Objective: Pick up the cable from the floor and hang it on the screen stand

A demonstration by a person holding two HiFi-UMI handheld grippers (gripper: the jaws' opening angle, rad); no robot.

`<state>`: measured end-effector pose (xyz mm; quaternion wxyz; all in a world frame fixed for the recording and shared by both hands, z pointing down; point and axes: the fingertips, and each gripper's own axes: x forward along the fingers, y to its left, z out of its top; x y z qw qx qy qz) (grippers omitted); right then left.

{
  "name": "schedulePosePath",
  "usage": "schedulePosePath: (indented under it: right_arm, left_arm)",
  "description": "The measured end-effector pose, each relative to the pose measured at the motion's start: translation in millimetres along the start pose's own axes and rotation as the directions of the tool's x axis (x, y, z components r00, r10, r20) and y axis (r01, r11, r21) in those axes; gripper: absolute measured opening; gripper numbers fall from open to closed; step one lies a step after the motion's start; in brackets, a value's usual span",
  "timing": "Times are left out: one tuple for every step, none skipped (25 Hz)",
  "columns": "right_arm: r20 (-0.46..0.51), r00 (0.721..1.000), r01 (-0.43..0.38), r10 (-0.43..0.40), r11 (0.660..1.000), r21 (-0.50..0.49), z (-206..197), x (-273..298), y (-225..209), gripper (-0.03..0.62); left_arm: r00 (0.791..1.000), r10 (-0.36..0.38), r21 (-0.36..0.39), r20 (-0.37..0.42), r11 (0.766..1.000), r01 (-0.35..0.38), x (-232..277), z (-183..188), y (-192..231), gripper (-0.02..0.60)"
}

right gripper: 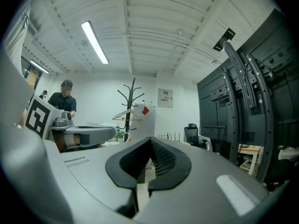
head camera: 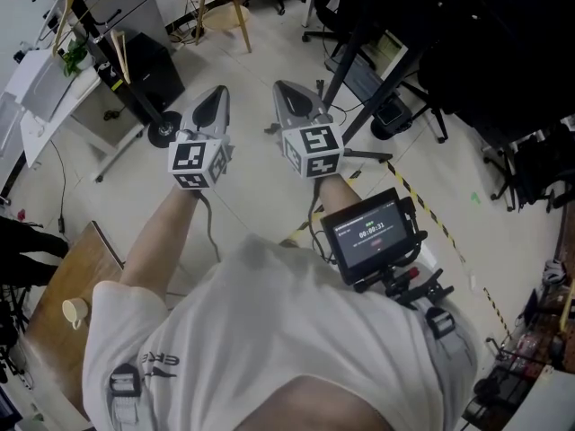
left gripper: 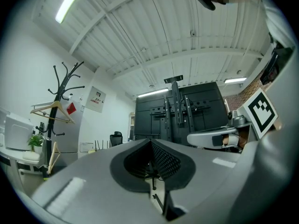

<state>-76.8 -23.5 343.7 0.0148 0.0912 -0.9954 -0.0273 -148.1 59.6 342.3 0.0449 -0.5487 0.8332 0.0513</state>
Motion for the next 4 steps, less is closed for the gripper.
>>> schedulePosePath:
  right_arm:
    - [0.001,1.0,0.001,-0.001,1.0,0.0,0.2,0.3,-0.6,0.012]
    - [0.002,1.0,0.002,-0.002,1.0,0.001,0.4,0.7,-1.2,0.012]
    - [0.002,1.0,0.003,-0.003,1.0,0.001,0.5,1.1,-1.7,0.012]
    - [0.002,1.0,0.003,-0.003,1.0,0.002,0.5,1.4,-2.2,0.012]
  left_arm:
    - [1.0,-0.001,-0.001,0.0,1.0,0.001,1.0,0.2,-0.1,0.003]
    - [1.0,-0.002,-0.001,0.001,1.0,0.002,2.0,0.3,-0.1,0.003]
    - [1.0,-0.003,-0.002,0.001,1.0,0.003,2.9,0.5,-0.2,0.003]
    - [1.0,-0.004,-0.002,0.002,1.0,0.004,3.8,0.6,-0.2,0.003]
